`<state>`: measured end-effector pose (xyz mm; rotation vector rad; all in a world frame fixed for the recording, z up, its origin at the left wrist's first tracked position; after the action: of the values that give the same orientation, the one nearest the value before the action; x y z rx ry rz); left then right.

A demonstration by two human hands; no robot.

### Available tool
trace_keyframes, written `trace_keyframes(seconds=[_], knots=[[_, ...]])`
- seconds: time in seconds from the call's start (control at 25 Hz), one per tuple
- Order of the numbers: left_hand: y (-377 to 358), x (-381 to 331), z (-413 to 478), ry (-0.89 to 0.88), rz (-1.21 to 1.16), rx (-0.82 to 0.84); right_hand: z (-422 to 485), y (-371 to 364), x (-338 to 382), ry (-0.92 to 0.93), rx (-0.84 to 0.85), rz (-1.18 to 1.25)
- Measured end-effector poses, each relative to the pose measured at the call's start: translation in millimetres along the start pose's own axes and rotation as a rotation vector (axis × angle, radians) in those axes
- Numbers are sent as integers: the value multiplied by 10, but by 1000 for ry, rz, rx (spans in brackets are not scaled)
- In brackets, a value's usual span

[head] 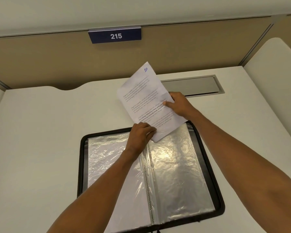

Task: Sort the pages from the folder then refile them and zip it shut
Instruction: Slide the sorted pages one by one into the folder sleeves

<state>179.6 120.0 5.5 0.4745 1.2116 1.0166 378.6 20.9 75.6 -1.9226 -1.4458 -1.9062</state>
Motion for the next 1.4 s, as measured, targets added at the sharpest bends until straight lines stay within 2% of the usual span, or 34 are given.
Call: trace_keyframes(seconds=[0.2, 0.32, 0.44, 0.64, 0.88, 1.2, 1.4], knots=[[37, 10, 46, 29, -84, -31, 109, 37, -52, -11, -88, 7], [53, 31, 59, 57, -158, -27, 149, 102, -153, -78, -167, 159], [76, 48, 66, 52, -173, -11, 164, 83, -314, -188, -142, 247], [82, 82, 77, 57, -141, -8, 137, 4, -458, -216, -125, 126], [-34, 97, 172, 120, -188, 132, 90, -114, -281, -125, -143, 63], [-111, 91, 230, 101, -104, 164, 8, -320, -401, -245, 35, 169], [-253, 22, 181, 161, -36, 186, -59, -250, -475, -342, 123, 96]])
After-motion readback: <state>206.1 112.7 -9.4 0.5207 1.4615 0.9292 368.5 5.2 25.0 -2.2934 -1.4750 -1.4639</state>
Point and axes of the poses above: each hand's wrist, its own z-axis towards the middle knuckle, its own y-axis out of the back of the hand, x = y × z, the point moved 5 cm from there along z, towards the middle knuckle, and after that the axes turned 7 degrees about -y, right-handed, at the moved point
